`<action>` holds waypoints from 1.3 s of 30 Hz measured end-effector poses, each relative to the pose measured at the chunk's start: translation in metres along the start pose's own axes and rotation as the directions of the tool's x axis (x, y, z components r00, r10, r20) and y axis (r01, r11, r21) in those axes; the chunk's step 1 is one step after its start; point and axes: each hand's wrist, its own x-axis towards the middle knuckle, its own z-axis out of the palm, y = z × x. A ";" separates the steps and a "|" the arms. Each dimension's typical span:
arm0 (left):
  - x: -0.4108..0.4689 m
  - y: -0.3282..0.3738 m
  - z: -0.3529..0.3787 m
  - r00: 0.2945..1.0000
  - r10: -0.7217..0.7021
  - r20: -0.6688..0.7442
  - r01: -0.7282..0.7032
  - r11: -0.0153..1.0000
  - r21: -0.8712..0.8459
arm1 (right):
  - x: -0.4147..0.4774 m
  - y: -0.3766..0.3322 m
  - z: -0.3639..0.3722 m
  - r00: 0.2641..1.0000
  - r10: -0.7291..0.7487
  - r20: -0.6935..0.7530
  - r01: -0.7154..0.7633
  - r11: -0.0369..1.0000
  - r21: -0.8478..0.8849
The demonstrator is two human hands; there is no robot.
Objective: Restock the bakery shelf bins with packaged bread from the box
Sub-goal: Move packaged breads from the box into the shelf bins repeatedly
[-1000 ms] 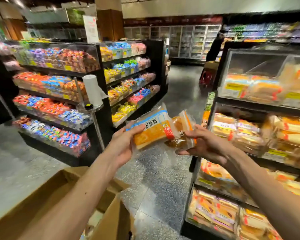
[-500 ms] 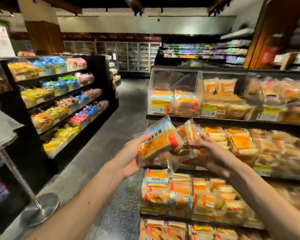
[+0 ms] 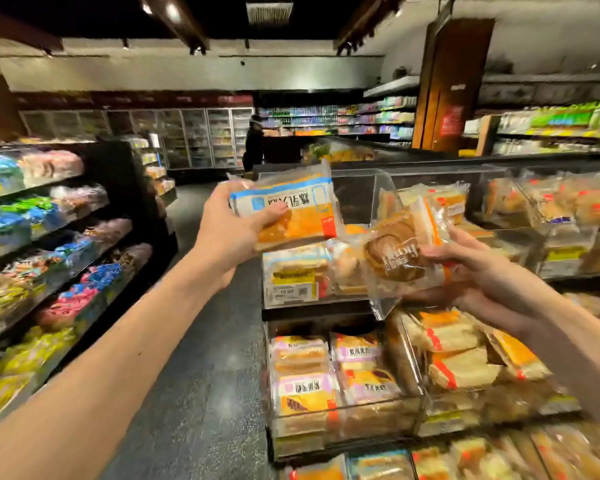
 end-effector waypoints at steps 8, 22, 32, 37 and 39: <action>0.145 -0.021 0.036 0.779 0.373 0.503 -0.621 0.354 0.699 | 0.079 -0.033 0.008 0.993 -0.087 -0.076 0.085 0.996 -0.023; 0.208 -0.110 0.087 0.966 -0.058 0.254 -0.220 0.338 0.915 | 0.132 -0.021 -0.029 0.999 0.004 -0.051 -0.003 1.000 0.022; 0.217 -0.131 0.080 0.689 -0.338 0.641 -0.654 0.091 0.751 | 0.148 -0.020 -0.029 1.000 0.027 0.001 -0.027 0.999 0.026; 0.226 -0.133 0.069 0.741 -0.360 0.567 -0.621 -0.044 0.783 | 0.153 -0.012 -0.021 0.998 0.055 -0.033 -0.052 0.996 0.076; 0.224 -0.127 0.066 0.755 -0.341 0.560 -0.592 0.013 0.806 | 0.152 -0.009 -0.015 0.997 0.049 -0.053 -0.045 0.995 0.089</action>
